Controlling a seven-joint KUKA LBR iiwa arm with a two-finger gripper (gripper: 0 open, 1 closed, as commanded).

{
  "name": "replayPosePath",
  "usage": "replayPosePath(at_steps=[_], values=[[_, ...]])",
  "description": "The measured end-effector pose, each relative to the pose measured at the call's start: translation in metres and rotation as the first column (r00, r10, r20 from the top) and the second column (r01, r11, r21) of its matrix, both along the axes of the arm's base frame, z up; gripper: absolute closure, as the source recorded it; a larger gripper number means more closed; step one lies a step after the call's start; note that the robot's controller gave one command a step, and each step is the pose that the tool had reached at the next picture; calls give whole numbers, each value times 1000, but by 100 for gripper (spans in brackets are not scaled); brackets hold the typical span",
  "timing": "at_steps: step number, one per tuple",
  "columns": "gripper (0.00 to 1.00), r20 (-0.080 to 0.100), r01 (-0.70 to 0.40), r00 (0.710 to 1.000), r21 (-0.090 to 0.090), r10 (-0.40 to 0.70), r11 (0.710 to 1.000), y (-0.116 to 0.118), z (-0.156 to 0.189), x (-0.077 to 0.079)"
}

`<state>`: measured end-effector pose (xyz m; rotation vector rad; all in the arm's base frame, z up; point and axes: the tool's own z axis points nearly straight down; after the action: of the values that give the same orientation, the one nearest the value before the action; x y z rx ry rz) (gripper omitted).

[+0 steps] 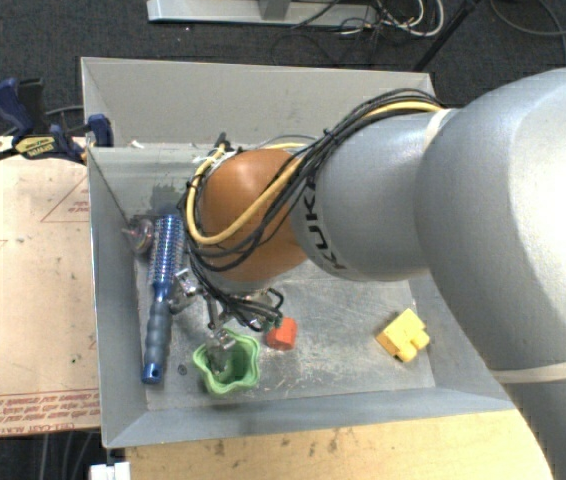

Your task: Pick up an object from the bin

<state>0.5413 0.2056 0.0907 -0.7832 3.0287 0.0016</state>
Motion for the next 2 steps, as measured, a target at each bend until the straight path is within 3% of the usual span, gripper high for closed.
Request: replayPosePath(at_steps=[1, 2], values=[[100, -11, 0, 1000, -2, 0, 1000, 0, -5, -4], [100, -3, -101, 995, 3, 101, 995, 7, -11, 31]])
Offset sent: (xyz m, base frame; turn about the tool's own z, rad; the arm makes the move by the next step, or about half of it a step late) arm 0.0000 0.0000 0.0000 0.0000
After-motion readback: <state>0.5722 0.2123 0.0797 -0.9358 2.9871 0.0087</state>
